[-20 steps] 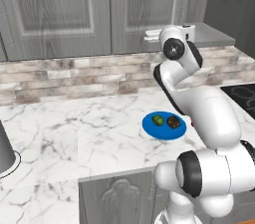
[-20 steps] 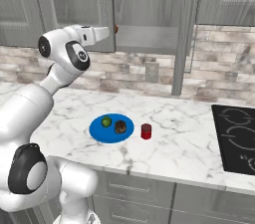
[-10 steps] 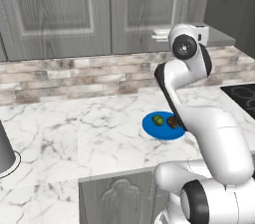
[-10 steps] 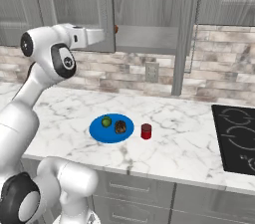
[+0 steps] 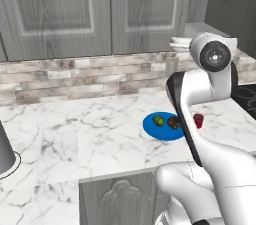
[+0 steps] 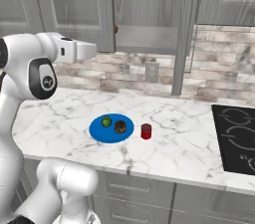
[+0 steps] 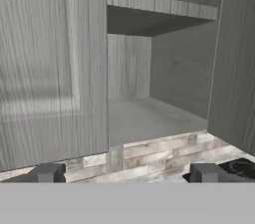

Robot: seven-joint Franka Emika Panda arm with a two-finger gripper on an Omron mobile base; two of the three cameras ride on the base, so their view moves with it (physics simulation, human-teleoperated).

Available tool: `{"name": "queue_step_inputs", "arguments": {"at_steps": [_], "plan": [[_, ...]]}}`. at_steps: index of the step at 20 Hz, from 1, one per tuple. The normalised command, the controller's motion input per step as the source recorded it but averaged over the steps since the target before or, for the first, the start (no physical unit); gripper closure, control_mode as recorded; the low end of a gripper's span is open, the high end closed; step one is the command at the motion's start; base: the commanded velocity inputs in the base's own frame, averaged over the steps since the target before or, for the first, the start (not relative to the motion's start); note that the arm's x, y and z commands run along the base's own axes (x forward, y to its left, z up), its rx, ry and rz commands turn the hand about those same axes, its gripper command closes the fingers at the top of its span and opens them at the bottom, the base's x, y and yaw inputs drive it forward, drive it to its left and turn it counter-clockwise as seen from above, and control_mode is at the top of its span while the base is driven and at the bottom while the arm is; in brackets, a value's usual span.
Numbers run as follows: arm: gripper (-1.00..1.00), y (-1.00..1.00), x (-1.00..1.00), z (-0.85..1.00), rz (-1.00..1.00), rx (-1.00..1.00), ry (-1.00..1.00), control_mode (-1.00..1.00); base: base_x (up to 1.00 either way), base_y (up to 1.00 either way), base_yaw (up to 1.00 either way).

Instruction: Pick the avocado and bread from the counter and place them on the plate. Then pick the jam from the cabinet and place it next to the plate. Lastly close the cabinet door.

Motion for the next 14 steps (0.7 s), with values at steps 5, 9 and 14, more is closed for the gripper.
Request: {"name": "queue_step_inputs", "arguments": {"at_steps": [5, 9, 14], "plan": [[-1.0, -0.3, -1.0, 0.22, 0.0, 0.12, 0.1, -1.0, 0.0, 0.0, 0.0], [-1.0, -0.31, -1.0, 0.24, 0.03, 0.09, 0.1, -1.0, 0.0, 0.0, 0.0], [-1.0, -0.22, -1.0, 0.24, 0.03, 0.07, 0.06, -1.0, 0.0, 0.0, 0.0]]}}
